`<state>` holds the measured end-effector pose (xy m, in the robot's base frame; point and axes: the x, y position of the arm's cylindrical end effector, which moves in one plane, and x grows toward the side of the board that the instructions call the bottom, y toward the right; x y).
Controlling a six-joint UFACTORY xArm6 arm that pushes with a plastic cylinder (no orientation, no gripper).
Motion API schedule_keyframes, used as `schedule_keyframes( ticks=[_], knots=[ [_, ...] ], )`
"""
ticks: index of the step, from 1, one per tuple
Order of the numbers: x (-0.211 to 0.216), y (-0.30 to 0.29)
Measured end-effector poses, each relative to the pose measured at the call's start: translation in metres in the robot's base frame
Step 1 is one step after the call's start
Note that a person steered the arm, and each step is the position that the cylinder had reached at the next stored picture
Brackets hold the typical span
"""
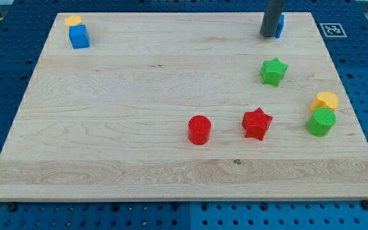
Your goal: Push the green star below the blue triangle
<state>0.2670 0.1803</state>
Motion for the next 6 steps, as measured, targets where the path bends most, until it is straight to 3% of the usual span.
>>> schedule_keyframes(
  ticks=[2,4,6],
  knots=[
    [0.024,-0.036],
    [0.130,-0.034],
    [0.146,-0.036]
  ],
)
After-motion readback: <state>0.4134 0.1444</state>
